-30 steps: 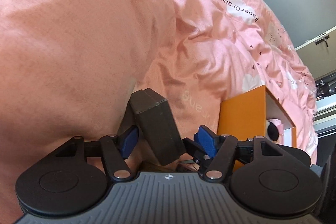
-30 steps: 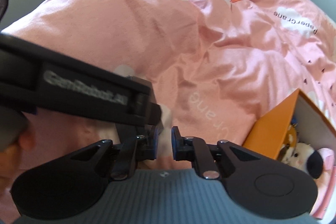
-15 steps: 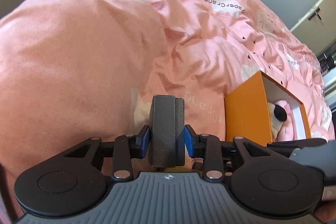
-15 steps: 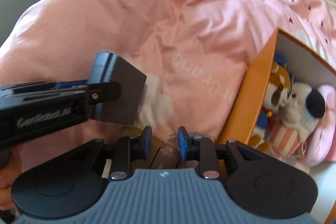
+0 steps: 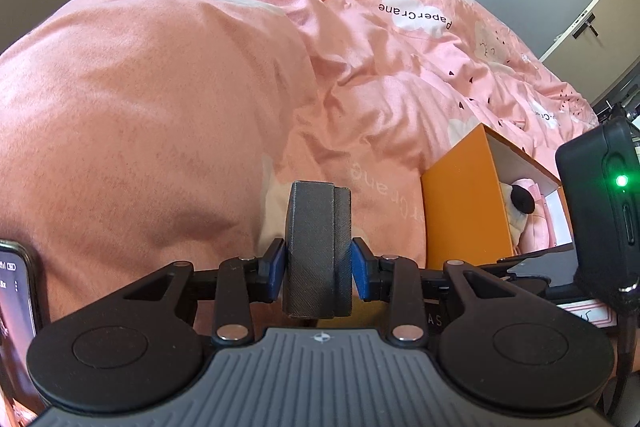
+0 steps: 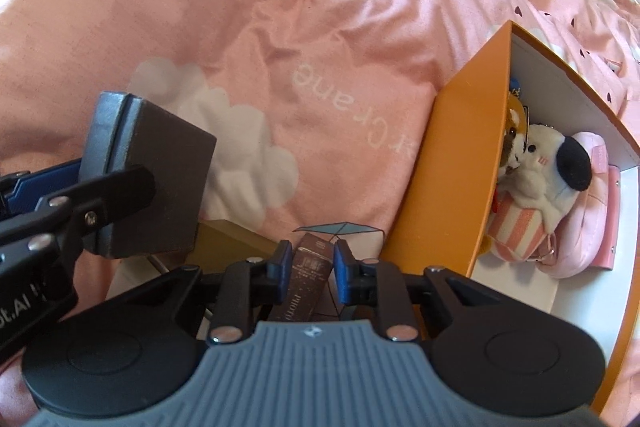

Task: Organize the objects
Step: 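Close the right gripper on the brown 'PHOTO CARD' box, then carry the black box and photo card box over the orange box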

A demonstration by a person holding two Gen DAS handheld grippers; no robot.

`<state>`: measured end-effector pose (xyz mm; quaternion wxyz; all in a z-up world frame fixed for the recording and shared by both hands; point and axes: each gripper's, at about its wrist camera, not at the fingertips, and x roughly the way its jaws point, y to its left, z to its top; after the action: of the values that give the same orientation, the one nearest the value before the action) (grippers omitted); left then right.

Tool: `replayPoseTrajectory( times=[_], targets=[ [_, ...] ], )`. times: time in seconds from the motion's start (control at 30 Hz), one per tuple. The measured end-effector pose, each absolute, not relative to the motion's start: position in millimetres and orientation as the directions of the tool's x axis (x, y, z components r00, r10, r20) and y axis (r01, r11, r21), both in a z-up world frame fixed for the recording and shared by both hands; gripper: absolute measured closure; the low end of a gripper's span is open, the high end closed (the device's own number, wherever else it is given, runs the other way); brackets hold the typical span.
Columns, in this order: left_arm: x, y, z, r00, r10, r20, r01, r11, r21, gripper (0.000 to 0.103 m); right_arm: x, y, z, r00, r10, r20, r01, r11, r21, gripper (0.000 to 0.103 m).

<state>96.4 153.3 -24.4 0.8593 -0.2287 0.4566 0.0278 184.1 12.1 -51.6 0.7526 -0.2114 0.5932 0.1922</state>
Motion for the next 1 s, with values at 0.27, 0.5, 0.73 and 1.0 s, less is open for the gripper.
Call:
replayPoseTrajectory(
  times=[0.27,0.5,0.73,1.0],
  targets=[
    [92,159,-29,0.582,-0.179,-0.793,-0.263,0.882,-0.392,0.064,177,20,-52,0.233,-0.012,-0.972,-0.538,0.831,-0.139,0.070],
    [87,165,-32,0.578,-0.177,-0.796,-0.286,0.870,-0.401,0.064,172,29,-58,0.203,-0.078,-0.976,-0.567,0.804,-0.182,0.065],
    [85,166,-33,0.583,-0.195,-0.788,-0.280,0.863,-0.421,0.064,179,33,-70,0.135,-0.132,-0.982,-0.558,0.809,-0.186,0.069],
    [85,165,-35,0.580,-0.191,-0.792,-0.276,0.869,-0.411,0.064,179,27,-75,0.154,-0.092,-0.984,-0.531,0.832,-0.161,0.070]
  ],
)
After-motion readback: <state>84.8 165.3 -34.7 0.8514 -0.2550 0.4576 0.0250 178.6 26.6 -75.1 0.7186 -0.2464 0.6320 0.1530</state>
